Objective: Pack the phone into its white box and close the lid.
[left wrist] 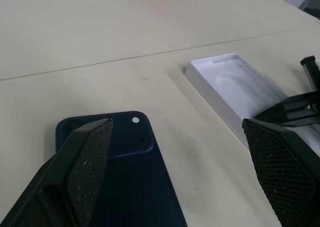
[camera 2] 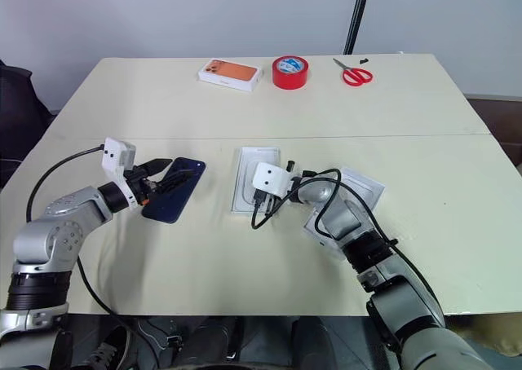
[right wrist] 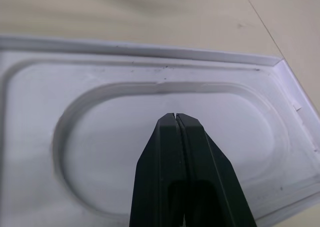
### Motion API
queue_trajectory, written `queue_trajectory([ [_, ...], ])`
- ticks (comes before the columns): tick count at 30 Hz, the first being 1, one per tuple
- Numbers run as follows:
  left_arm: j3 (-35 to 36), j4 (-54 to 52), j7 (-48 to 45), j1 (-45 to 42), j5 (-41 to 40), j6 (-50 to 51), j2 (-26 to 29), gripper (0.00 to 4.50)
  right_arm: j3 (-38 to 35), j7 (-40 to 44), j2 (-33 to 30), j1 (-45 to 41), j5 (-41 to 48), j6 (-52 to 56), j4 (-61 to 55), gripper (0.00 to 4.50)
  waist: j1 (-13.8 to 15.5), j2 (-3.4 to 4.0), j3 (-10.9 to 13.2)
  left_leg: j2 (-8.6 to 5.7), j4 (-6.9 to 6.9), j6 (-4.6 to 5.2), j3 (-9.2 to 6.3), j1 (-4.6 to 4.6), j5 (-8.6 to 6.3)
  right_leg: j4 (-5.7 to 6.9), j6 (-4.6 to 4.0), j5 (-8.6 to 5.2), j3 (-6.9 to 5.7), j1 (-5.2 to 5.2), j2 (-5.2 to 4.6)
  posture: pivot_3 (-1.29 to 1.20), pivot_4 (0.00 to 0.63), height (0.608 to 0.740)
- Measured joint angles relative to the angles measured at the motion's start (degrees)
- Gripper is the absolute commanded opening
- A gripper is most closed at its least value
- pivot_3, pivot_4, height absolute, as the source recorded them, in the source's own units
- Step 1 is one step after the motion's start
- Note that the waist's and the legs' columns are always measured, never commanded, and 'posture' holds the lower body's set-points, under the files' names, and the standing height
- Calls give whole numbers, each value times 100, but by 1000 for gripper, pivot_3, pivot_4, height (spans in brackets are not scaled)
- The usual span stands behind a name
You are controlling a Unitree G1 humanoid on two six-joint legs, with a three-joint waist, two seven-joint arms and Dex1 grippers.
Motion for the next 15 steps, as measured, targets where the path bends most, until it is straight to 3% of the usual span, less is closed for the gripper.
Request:
queue_trajectory([
  [9,450,1135,-67,-321,-369,1104,525,4360,-600,-127,386,-167,501,463,-366,47,-161,1,1,-2,-5,-7,-2,-2,4,22,0,0,1,-19,5,0,150,740],
  [15,240,2171,-796,-717,-357,1585,855,4360,52,-73,1191,-414,400,821,-573,47,-272,1,0,-3,-6,-12,-4,-2,7,41,0,0,1,-29,7,0,150,740],
])
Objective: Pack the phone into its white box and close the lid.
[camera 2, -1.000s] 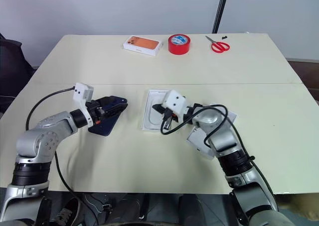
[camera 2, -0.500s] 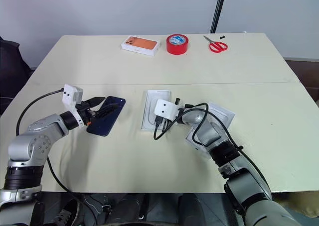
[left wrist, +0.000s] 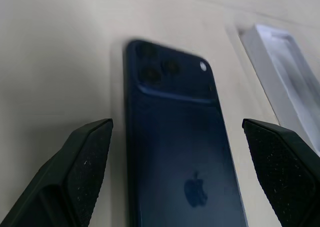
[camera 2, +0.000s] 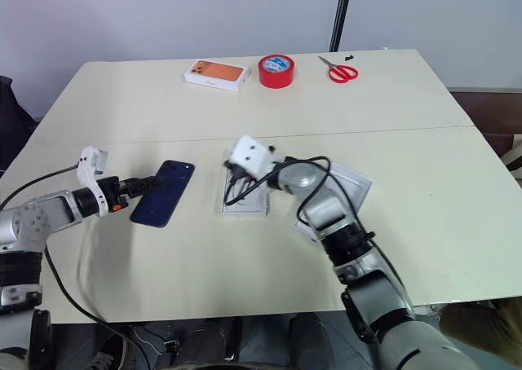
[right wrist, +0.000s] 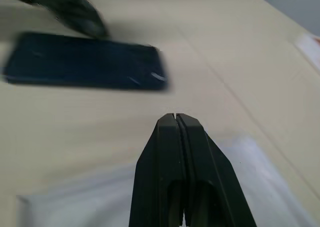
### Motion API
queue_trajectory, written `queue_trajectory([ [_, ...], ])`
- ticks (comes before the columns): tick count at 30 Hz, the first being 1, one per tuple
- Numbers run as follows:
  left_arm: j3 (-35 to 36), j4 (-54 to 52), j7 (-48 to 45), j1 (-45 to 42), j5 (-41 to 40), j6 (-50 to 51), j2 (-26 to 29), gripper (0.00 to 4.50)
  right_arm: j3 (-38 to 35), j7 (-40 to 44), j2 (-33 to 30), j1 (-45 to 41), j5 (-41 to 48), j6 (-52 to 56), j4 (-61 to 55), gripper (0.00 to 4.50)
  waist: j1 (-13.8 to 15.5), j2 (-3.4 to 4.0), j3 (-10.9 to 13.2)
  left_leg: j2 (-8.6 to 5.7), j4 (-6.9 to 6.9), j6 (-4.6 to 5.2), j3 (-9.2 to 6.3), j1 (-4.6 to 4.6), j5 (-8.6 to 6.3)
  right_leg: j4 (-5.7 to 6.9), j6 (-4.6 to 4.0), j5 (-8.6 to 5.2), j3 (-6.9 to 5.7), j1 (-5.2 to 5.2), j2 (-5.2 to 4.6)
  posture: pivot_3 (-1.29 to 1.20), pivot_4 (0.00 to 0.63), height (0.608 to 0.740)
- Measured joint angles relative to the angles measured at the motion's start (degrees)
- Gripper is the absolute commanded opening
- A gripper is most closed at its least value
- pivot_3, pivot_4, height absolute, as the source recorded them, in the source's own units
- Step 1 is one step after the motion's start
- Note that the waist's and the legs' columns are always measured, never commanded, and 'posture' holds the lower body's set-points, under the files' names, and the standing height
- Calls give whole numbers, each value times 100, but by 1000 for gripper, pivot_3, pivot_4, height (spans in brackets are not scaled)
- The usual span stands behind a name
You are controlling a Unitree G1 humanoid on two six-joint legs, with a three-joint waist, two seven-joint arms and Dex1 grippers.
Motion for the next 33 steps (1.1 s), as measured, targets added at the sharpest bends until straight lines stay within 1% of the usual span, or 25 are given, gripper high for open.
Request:
queue_trajectory([
  [3,-278,199,-358,-156,120,16,170,4360,350,5,366,-173,-78,91,147,47,2,1,-1,0,4,-2,-1,1,1,10,0,0,1,-1,-2,0,150,740],
  [5,-526,260,-615,-204,275,-72,279,4360,614,-101,560,-523,-372,177,562,47,5,4,-4,-1,5,-2,-1,3,1,14,0,0,2,0,-3,0,150,740],
  [7,-704,255,-781,-224,421,-182,330,4360,942,-239,590,-739,-768,191,900,47,16,8,-9,-2,4,-2,-10,12,1,25,-1,0,3,-3,-4,0,150,740],
  [10,-837,183,-959,-227,586,-244,383,4360,1235,-284,721,-740,-1059,495,1183,47,13,7,-10,-7,2,-1,-16,17,1,39,0,0,10,1,-8,0,150,740],
  [14,-947,64,-1081,-209,695,-220,388,4360,1566,-227,811,-740,-1326,643,1185,47,13,19,-18,-6,2,-1,-16,24,1,44,0,-1,11,-2,-7,0,150,740],
  [18,-946,8,-1148,-169,694,-149,368,4360,1601,-224,846,-739,-1398,699,1185,47,17,18,-19,-7,-5,1,-18,45,0,43,0,-1,11,7,-8,0,150,740],
  [21,-918,-73,-1151,-145,647,86,347,4360,1588,-223,867,-739,-1402,724,1214,47,11,24,-29,-7,-8,2,-16,53,-1,44,0,-1,15,9,-8,0,150,740],
  [25,-916,-228,-1158,-124,601,440,256,4360,1580,-201,871,-740,-1406,746,1249,47,17,36,-46,-8,-14,3,-15,66,-2,44,0,-1,17,21,-8,0,150,740],
  [29,-899,-292,-1177,-228,368,953,82,4360,1581,-180,866,-740,-1413,745,1258,47,27,46,-56,-10,-14,6,-16,73,-4,44,0,-1,19,29,-9,0,150,740],
  [33,-851,-200,-1159,-321,340,1065,-22,4360,1581,-178,844,-736,-1444,732,1257,47,40,46,-56,-10,-14,6,-18,76,-3,44,0,-1,20,32,-9,0,150,740],
])
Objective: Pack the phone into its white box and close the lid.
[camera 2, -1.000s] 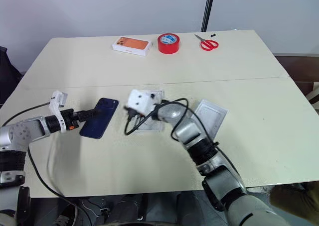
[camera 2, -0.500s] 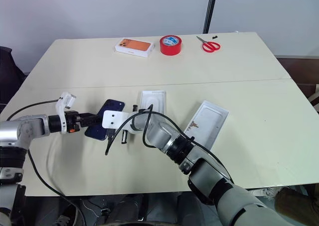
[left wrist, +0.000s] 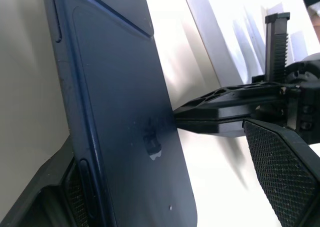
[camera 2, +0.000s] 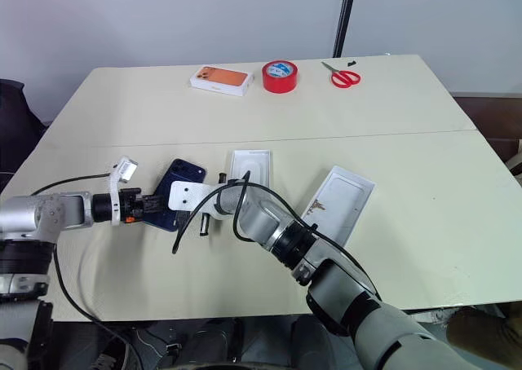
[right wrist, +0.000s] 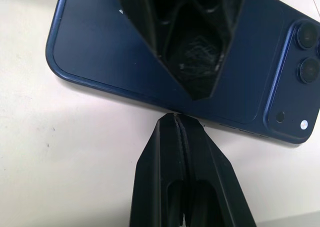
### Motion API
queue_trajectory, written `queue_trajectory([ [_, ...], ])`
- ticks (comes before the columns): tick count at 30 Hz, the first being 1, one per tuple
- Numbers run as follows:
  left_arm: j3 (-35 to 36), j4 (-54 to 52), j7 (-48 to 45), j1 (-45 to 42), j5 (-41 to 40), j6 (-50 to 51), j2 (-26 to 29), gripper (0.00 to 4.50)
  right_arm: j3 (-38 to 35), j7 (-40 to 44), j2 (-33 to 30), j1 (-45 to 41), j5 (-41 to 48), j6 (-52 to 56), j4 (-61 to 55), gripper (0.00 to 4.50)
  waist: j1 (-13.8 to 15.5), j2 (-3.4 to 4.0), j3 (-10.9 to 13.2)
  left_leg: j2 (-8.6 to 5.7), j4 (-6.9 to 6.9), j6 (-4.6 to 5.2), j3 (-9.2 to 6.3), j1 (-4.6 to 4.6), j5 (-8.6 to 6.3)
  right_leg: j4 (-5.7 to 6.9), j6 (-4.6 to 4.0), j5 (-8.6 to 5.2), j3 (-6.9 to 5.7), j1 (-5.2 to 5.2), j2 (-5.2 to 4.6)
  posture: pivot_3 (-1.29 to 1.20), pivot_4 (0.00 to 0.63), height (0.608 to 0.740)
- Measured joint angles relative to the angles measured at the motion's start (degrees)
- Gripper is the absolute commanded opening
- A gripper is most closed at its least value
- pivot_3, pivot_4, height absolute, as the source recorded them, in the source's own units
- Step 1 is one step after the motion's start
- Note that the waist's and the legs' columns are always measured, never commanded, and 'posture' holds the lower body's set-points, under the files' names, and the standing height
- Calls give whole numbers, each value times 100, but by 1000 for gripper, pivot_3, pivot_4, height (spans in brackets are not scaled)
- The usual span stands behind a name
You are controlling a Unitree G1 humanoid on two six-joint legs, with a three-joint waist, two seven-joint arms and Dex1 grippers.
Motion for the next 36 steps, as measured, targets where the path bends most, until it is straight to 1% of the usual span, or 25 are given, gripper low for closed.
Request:
queue_trajectory([
  [3,105,169,-5,-11,-11,0,-28,4360,-1,-1,0,20,-18,-12,-8,47,6,0,0,0,0,0,0,3,0,0,0,0,0,2,0,0,150,740],
  [5,121,225,4,-17,-29,2,-31,3828,-2,-5,0,38,-23,-27,-17,0,5,0,0,0,0,0,0,3,0,-1,0,0,0,2,0,0,150,740],
  [6,131,247,28,-16,-27,2,-31,3473,-2,-5,1,44,-23,-41,-21,0,-1,0,0,1,0,0,0,3,0,-1,0,0,0,2,0,0,150,740],
  [8,140,307,91,3,-17,18,-27,2538,-2,-2,3,55,-23,-63,-29,0,-19,-1,0,1,-2,0,0,3,0,-1,0,0,0,0,0,0,150,740],
  [18,262,341,144,100,-119,100,-54,2538,-2,-13,4,92,-77,-160,-32,0,-28,-1,0,2,-5,0,1,3,0,-1,0,0,1,-2,0,0,150,740],
  [20,282,333,164,111,-155,140,-55,1965,-2,-12,3,100,-81,-164,-39,0,-29,-1,0,2,-6,0,1,3,0,-1,0,0,1,-2,0,0,150,740],
  [21,315,328,210,120,-173,190,-55,1609,-1,-12,1,105,-85,-167,-46,0,-29,-1,0,2,-6,0,1,2,0,-1,0,0,1,-3,0,0,150,740],
  [23,337,326,256,165,-232,337,-78,709,-1,-10,-9,120,-89,-167,-72,0,-29,-2,0,3,-6,0,1,2,0,-1,0,0,2,-5,0,0,150,740],
  [24,387,292,198,163,-358,421,-108,709,-2,-5,-26,125,-96,-166,-79,0,-23,-4,-1,3,-6,0,0,2,0,-1,0,0,1,-3,1,0,150,740],
  [30,528,162,422,205,-441,652,-165,709,-135,-9,-26,253,-41,-130,-223,0,-25,-5,-2,4,-10,-2,3,2,1,-3,0,0,4,-7,1,0,150,740],
  [33,824,228,583,235,-599,967,-340,709,-548,-99,54,431,243,-14,-455,0,-22,-8,1,4,-10,-2,2,-6,1,-3,0,0,4,-14,1,0,150,740],
  [36,1122,248,767,247,-831,1330,-637,709,-1208,-157,304,495,802,149,-1014,0,-30,-10,2,8,0,-8,2,-43,4,0,0,0,3,-25,4,0,150,740],
])
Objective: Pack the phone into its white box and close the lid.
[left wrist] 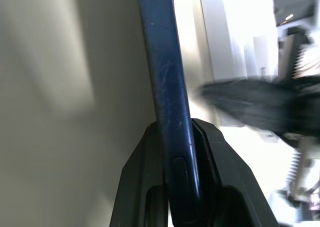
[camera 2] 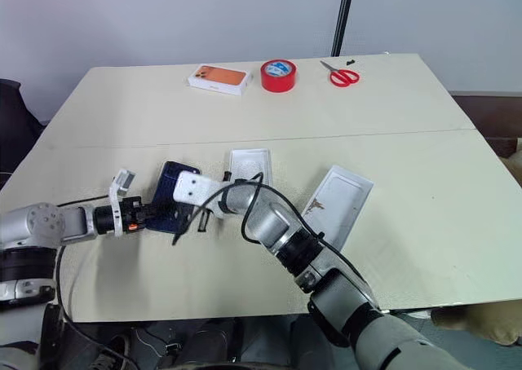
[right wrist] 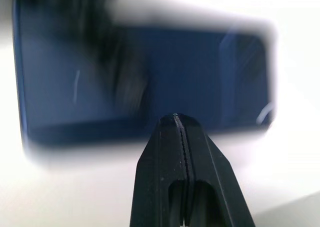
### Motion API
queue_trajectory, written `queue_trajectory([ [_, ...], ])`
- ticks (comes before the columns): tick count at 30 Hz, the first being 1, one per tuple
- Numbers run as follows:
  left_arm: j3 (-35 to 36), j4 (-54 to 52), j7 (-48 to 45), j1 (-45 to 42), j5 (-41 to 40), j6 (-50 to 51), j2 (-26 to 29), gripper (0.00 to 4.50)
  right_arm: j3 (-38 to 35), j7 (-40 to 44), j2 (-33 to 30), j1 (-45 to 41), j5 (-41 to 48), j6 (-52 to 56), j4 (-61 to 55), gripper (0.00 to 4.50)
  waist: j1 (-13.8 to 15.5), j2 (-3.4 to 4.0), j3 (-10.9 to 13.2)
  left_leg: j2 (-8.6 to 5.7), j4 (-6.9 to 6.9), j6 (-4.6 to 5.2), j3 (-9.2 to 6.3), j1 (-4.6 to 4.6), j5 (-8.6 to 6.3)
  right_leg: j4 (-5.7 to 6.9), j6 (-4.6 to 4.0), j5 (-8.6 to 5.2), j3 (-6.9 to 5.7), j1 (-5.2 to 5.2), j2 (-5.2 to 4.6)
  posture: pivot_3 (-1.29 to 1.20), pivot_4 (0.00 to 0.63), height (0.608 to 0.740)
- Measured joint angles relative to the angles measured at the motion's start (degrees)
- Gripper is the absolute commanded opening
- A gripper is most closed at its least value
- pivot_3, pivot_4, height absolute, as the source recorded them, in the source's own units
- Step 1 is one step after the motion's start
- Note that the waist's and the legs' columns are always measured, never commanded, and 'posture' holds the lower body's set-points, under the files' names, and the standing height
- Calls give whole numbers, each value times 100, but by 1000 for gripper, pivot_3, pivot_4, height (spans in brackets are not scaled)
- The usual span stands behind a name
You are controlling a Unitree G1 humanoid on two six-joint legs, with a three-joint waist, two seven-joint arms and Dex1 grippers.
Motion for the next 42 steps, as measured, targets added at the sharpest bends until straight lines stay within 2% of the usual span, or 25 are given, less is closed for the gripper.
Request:
queue_trajectory([
  [2,301,-1,121,-6,-230,299,-205,709,-378,48,55,-5,397,172,-368,0,-1,0,0,1,11,0,-2,-19,0,0,0,0,-2,-10,1,0,150,740],
  [5,718,-36,316,-30,-485,545,-380,640,-792,236,-31,74,905,461,-616,894,0,-1,0,1,10,-1,-2,-19,0,-1,0,0,-3,-10,1,0,150,740],
  [8,1004,-107,529,-39,-646,709,-557,640,-1028,402,-310,226,1229,532,-824,2428,3,-1,1,0,11,0,-1,-22,0,-3,0,0,-2,-10,0,0,150,740],
  [10,1256,-223,631,-38,-853,842,-744,640,-1009,740,-758,412,1383,445,-1108,3463,17,-5,3,-2,14,0,-2,-29,0,-7,0,0,-3,-12,0,0,150,740],
  [13,1545,-487,732,-42,-1157,995,-899,640,-866,1328,-1514,830,1524,198,-1452,3463,12,-9,5,-1,14,0,0,-33,0,-13,0,0,-3,-12,0,0,150,740],
  [16,1373,-845,794,116,-1220,1023,-832,640,-750,1458,-1912,1038,1468,-8,-1479,3463,-27,-9,6,1,10,0,21,-32,0,-15,1,-1,5,-22,5,0,150,740],
  [19,817,-1087,790,444,-1118,894,-712,640,-756,1382,-1935,1040,1467,-81,-1479,3463,-30,-9,6,7,5,-3,23,-30,2,-12,0,-1,8,-28,8,0,150,740],
  [21,759,-999,743,471,-1141,862,-720,119,-756,1319,-1920,1038,1479,-109,-1479,3530,11,-17,11,8,12,-3,18,-33,2,-13,-1,-1,7,-25,5,0,150,740],
  [22,778,-911,739,394,-1183,856,-719,34,-755,1278,-1914,1037,1483,-116,-1479,3530,29,-18,12,6,15,-3,17,-33,2,-14,-1,-1,7,-21,2,0,150,740],
  [31,918,-658,879,319,-1271,776,-725,34,-899,1076,-2055,1028,1522,-170,-1479,3530,95,-21,13,4,14,-2,17,-35,1,-22,0,-1,7,-20,1,0,150,740],
  [36,1504,-324,1141,144,-1443,813,-891,34,-1033,1232,-2376,1101,1645,-249,-1489,3530,116,-27,17,5,15,-2,17,-36,1,-25,0,-2,4,-20,2,0,150,740],
  [42,2381,-232,1636,-195,-1977,724,-1298,34,-818,1891,-3022,1554,1663,-586,-1647,3530,149,-31,19,4,17,0,16,-40,0,-47,0,-1,0,-9,1,0,150,740],
])
